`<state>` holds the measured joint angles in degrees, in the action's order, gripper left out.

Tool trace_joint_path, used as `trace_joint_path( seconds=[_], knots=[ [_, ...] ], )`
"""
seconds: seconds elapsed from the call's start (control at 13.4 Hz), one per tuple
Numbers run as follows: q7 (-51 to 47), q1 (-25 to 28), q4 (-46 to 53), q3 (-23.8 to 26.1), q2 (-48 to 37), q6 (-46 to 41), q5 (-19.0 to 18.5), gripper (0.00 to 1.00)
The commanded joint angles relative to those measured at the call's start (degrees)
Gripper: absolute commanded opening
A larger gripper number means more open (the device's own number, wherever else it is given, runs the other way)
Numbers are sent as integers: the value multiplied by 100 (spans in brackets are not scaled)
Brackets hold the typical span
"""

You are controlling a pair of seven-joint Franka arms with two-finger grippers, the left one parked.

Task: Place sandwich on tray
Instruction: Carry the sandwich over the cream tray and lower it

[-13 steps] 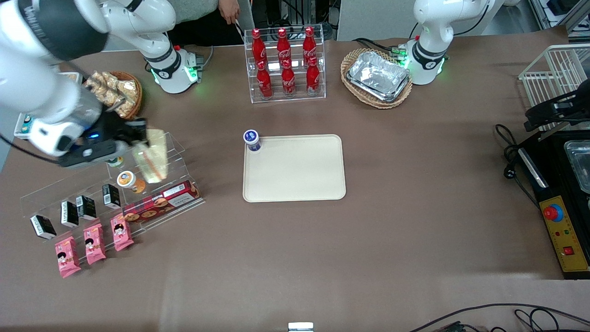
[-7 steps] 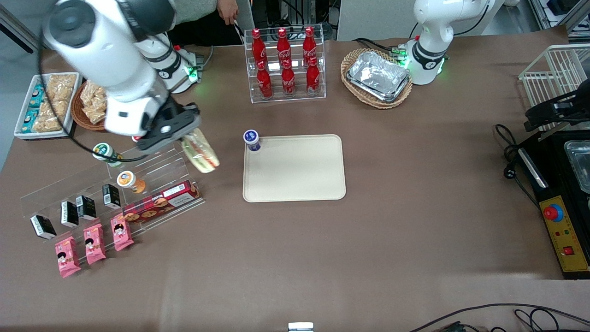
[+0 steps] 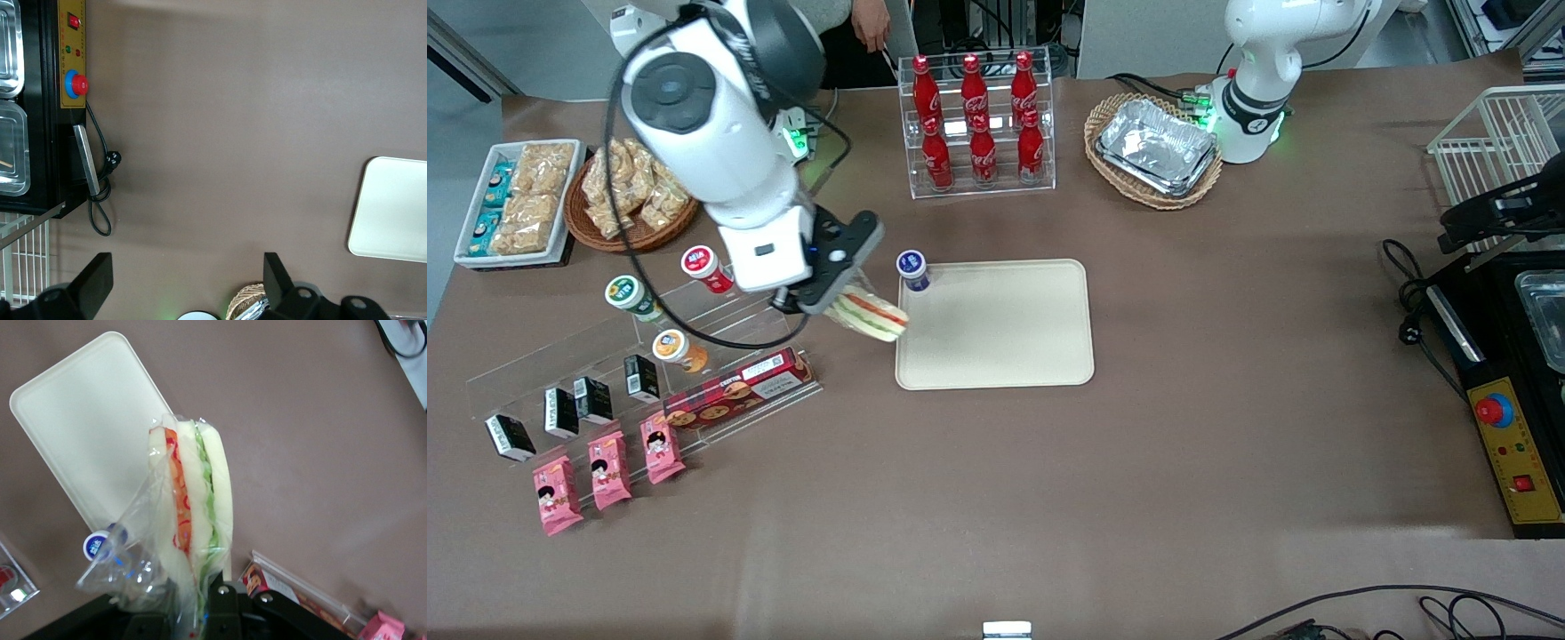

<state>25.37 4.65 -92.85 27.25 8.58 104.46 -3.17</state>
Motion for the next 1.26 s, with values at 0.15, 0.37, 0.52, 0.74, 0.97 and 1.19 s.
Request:
trace_joint_path(
  seconds=[0.15, 0.37, 0.52, 0.74, 0.97, 1.19],
  knots=[
    [30, 843, 847, 53, 995, 100, -648, 14],
    [30, 1257, 847, 53, 1285, 372, -983, 14],
    [39, 1477, 847, 53, 1523, 583, -1281, 14],
    [38, 1715, 847, 44, 1804, 672, -1643, 14],
    [56, 1794, 838, 44, 2155, 1049, -1827, 14],
    [39, 1856, 838, 35, 2507, 1321, -2003, 14]
  ],
)
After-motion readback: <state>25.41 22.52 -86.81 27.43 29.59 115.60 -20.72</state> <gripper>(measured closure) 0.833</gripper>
